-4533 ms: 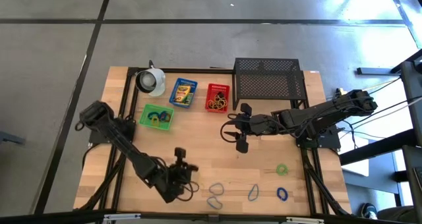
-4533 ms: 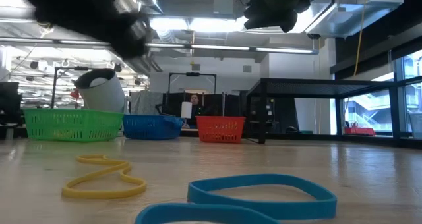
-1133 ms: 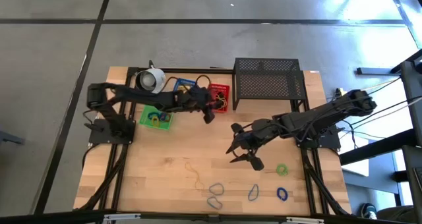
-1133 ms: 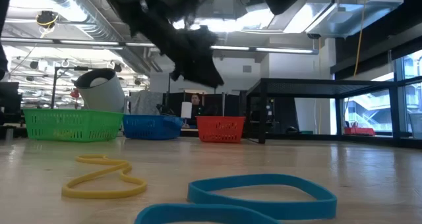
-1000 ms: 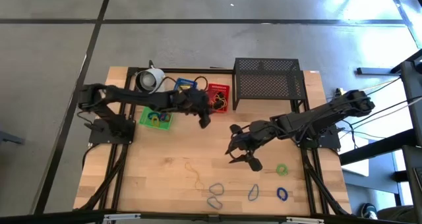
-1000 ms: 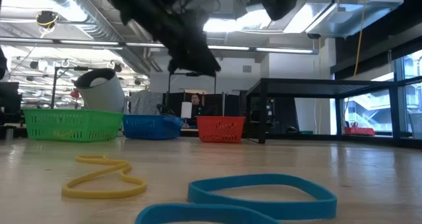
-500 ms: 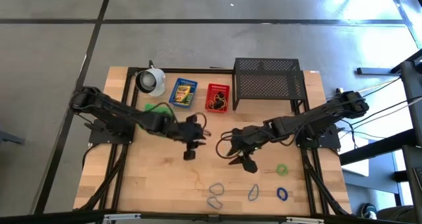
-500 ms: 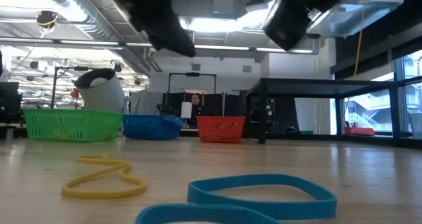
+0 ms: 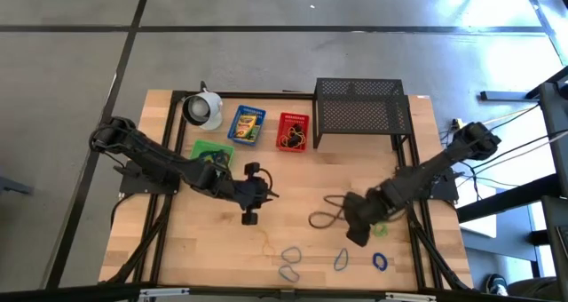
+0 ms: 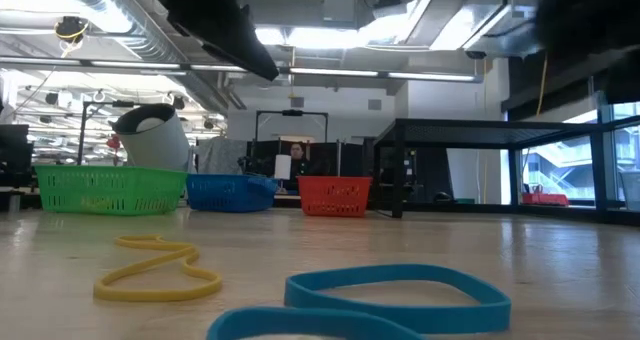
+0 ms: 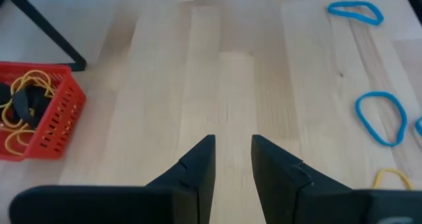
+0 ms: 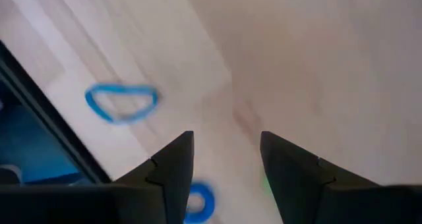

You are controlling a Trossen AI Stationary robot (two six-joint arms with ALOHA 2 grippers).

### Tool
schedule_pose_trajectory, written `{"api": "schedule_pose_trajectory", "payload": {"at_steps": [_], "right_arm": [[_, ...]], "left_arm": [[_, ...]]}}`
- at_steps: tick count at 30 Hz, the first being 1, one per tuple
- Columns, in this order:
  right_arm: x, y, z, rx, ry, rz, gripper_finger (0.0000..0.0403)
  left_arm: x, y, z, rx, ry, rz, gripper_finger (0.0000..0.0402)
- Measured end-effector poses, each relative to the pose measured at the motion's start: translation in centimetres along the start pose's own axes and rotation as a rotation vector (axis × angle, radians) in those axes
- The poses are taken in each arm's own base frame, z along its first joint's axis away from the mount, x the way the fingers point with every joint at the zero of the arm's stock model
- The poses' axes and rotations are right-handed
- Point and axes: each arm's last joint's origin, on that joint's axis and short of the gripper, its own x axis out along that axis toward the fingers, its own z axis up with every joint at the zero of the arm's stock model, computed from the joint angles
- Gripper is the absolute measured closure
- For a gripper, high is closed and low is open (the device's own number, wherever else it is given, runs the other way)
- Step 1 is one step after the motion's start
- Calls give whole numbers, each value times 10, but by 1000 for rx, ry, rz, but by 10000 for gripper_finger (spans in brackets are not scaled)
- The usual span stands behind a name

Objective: Pick & Place Office Desk Supplies
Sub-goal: Put the green spring keychain into the green bin

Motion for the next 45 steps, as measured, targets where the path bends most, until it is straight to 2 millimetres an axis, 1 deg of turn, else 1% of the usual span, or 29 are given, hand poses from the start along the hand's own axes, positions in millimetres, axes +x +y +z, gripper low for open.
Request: {"api": "schedule_pose_trajectory", "payload": {"at_steps": [3,5,9,12,17,20,24,28,34,36,39,45], "right_arm": [[2,5,-19,49,9,-32,225],[3,4,-31,72,1,-80,225],[3,-2,-44,121,1,-179,225],[11,-8,-47,144,38,-193,225],[34,-24,-51,157,118,-184,225],[45,-30,-52,157,134,-153,225],[57,-31,-52,142,132,-60,225],[67,-34,-52,139,111,7,225],[72,-42,-53,165,97,-8,228],[72,-43,-53,160,96,-12,239],[72,-44,-54,141,95,-21,270],[73,-47,-54,111,87,-42,369]], "left_arm": [[0,-1,0,-29,-2,4,311],[0,-1,1,-38,-9,3,311],[0,-1,2,-42,-18,2,311],[0,0,2,-43,-26,19,311],[0,0,2,-44,-31,37,311],[0,0,2,-44,-34,47,311],[0,1,2,-44,-35,51,311],[0,1,2,-44,-35,51,311],[0,1,2,-44,-35,52,311],[0,1,2,-44,-34,52,311],[0,1,2,-44,-35,56,311],[0,1,2,-44,-39,74,311]]}}
